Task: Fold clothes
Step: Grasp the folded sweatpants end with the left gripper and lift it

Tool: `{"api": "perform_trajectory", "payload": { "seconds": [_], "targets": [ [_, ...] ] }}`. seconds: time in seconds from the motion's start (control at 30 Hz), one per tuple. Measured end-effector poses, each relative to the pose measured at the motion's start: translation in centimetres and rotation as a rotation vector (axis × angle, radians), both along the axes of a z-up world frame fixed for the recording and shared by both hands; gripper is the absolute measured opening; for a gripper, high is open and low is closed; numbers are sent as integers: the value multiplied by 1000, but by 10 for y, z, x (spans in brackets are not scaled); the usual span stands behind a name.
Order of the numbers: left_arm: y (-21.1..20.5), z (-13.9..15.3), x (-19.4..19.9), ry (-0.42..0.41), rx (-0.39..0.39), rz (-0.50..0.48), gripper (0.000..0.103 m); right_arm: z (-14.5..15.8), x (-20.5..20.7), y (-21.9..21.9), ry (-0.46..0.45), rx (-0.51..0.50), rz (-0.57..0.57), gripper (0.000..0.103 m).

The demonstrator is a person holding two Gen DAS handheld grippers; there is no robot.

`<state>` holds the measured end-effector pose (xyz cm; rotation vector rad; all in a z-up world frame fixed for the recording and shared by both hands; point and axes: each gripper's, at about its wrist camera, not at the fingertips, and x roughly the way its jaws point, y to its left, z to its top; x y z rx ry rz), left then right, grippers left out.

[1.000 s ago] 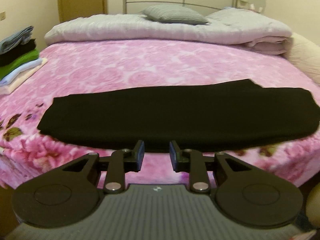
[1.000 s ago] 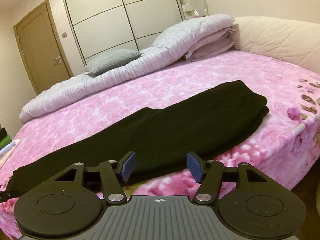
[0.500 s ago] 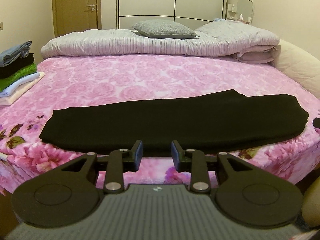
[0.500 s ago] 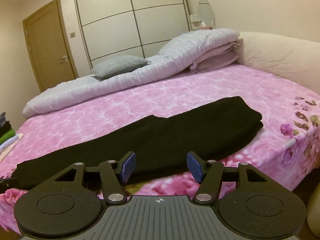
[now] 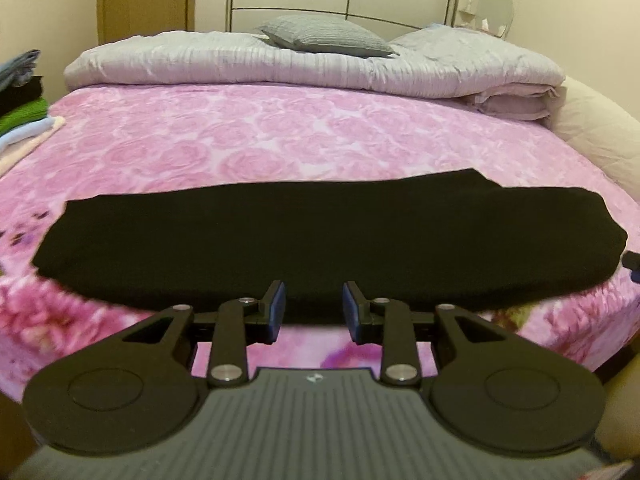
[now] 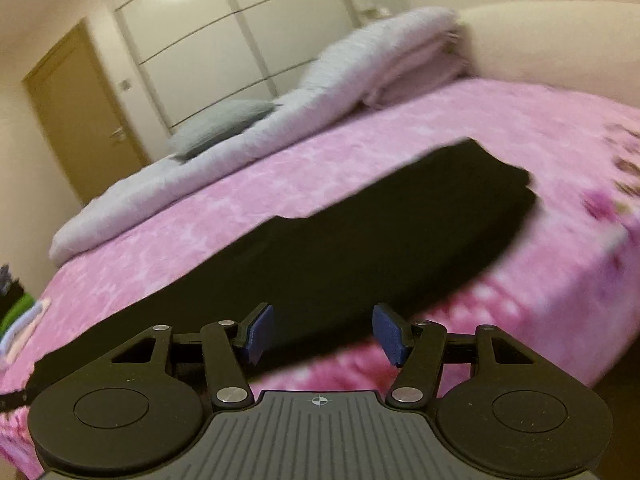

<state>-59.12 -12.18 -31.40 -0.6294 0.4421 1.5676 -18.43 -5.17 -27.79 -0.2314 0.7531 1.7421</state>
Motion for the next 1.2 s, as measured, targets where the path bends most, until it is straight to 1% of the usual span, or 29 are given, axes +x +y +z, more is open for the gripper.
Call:
{"api": "perform_trajectory", "payload": {
  "seconds": [0.1,0.17,0.23,0.3,0.4,0.47,0.5,0.53,0.57,0.6,0.7,0.77,0.8,0.87,0.93,1.03,1.1,1.2],
  "targets": [
    [23,-14,-5,-15,-7,9,27,-6,-20,30,-45,7,78,50],
    [35,-26,-10,-37,-16,21,27,-16,-36,42,-66,-3,121,50],
    [33,-33,-21,-81,-23,42,27,-27,-51,54,-86,-13,165,50],
    [30,-40,-33,-127,-29,64,27,-45,-61,59,-93,-53,189,50],
    [25,-51,-50,-195,-38,97,26,-69,-72,50,-160,-94,205,50],
    [21,-58,-62,-240,-44,120,26,-68,-76,36,-215,-88,229,50],
    [13,-56,-75,-292,-27,145,26,-68,-74,32,-221,-122,232,50],
    [4,-52,-90,-343,-7,188,27,-67,-68,30,-183,-145,215,50],
    [-3,-51,-102,-376,8,231,27,-67,-62,28,-146,-167,199,50],
    [-12,-50,-119,-418,34,288,27,-63,-57,27,-103,-161,178,50],
    [-32,-53,-167,-542,101,447,28,-45,-45,24,8,-93,142,50],
    [-44,-60,-196,-625,132,546,28,-35,-45,29,50,-83,133,50],
    [-47,-64,-206,-664,139,581,28,-33,-48,32,62,-79,137,50],
    [-52,-76,-223,-756,151,632,28,-31,-57,38,76,-78,141,50],
    [-54,-88,-236,-842,157,661,29,-32,-67,41,80,-85,143,50],
    [-55,-108,-244,-964,177,707,28,-38,-78,46,83,-110,155,50],
    [-55,-116,-248,-1009,215,722,28,-37,-78,48,74,-118,159,50],
    [-53,-116,-252,-1001,224,728,28,-37,-74,51,69,-123,148,50]
  ]
}}
